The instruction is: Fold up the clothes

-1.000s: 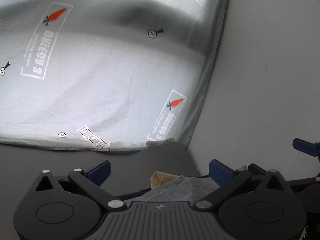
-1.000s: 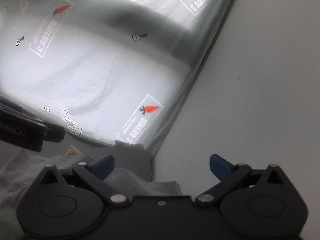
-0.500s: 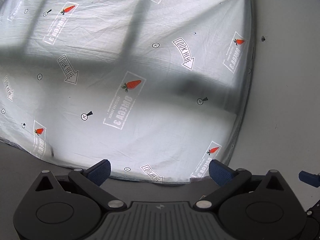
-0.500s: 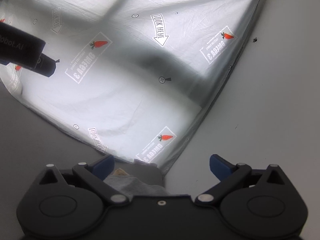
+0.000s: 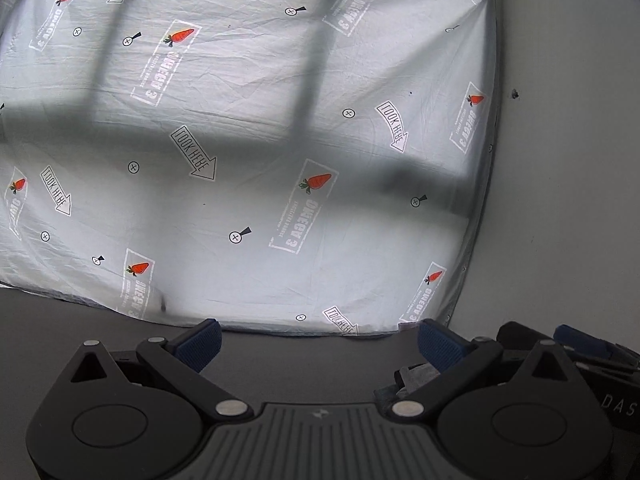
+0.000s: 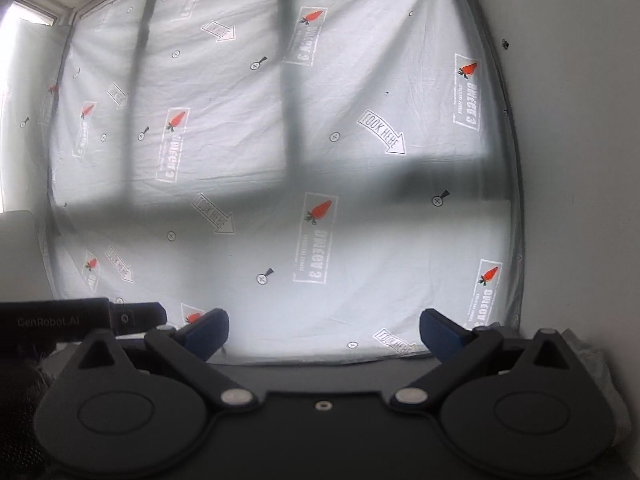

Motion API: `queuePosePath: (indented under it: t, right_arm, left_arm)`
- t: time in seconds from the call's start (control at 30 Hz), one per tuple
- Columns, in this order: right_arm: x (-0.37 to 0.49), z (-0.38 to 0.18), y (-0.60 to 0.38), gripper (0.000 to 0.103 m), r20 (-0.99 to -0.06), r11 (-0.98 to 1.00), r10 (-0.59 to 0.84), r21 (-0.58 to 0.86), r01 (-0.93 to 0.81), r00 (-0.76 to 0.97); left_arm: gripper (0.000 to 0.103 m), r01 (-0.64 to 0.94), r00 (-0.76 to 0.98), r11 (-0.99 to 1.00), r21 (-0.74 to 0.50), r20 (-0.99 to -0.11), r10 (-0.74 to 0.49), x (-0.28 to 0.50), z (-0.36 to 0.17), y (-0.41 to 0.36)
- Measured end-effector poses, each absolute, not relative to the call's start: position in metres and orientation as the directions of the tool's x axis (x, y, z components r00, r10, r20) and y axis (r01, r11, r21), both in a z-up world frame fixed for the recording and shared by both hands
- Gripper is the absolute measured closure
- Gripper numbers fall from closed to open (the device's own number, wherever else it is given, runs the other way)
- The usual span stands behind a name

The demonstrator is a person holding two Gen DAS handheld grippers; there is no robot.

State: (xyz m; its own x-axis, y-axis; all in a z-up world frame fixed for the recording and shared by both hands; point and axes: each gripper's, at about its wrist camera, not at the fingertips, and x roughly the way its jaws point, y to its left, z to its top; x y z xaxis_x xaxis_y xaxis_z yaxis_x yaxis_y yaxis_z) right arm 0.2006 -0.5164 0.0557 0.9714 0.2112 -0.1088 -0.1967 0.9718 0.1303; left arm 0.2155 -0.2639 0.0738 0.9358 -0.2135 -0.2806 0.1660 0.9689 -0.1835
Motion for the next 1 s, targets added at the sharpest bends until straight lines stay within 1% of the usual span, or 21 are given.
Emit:
queuePosePath:
  t: [0.1,0.2,0.23,0.3,0.4,0.5,0.57,0.7,0.87,1.0]
  right_arm:
    - [0.180,0.054,-0.481,0.000,-0.114,0.925,0.285,0.292,-0.242,0.952]
    - [0.156,0.044,-0.442,0.000,-0.164,0.903,0.274,0.383,-0.195,0.948]
    - [0.150,0.041,-0.431,0.000,-0.193,0.907,0.263,0.383,-0.174,0.945]
    - [0.131,0.035,-0.406,0.000,-0.237,0.926,0.224,0.353,-0.131,0.945]
    - [0.103,0.031,-0.371,0.000,-0.300,0.962,0.143,0.266,-0.062,0.943]
    - [0.078,0.025,-0.342,0.000,-0.359,0.973,0.112,0.229,-0.029,0.926]
    - [0.065,0.019,-0.323,0.000,-0.402,0.981,0.110,0.192,-0.034,0.909]
    - [0.048,0.009,-0.291,0.000,-0.465,0.992,0.101,0.109,-0.057,0.880]
    - [0.039,-0.002,-0.263,0.000,-0.541,0.992,0.125,0.080,-0.098,0.832]
    - [0.030,-0.007,-0.249,0.000,-0.558,0.991,0.130,0.039,-0.130,0.820]
  left_arm:
    - [0.000,0.152,0.938,0.978,-0.145,-0.291,-0.189,0.181,0.076,-0.221]
    - [0.000,0.132,0.931,0.982,-0.136,-0.323,-0.170,0.150,0.073,-0.183]
    - [0.000,0.123,0.925,0.983,-0.138,-0.342,-0.164,0.141,0.070,-0.171]
    - [0.000,0.103,0.906,0.985,-0.136,-0.397,-0.149,0.126,0.061,-0.149]
    - [0.000,0.068,0.857,0.987,-0.148,-0.497,-0.134,0.111,0.045,-0.124]
    - [0.000,0.038,0.817,0.980,-0.194,-0.559,-0.142,0.096,0.036,-0.100]
    - [0.000,0.013,0.808,0.986,-0.167,-0.578,-0.109,0.085,0.031,-0.088]
    - [0.000,-0.029,0.793,0.998,-0.057,-0.610,-0.012,0.070,0.024,-0.074]
    - [0.000,-0.049,0.771,0.995,-0.083,-0.637,-0.015,0.055,0.021,-0.055]
    - [0.000,-0.063,0.766,0.996,-0.055,-0.643,0.013,0.044,0.017,-0.051]
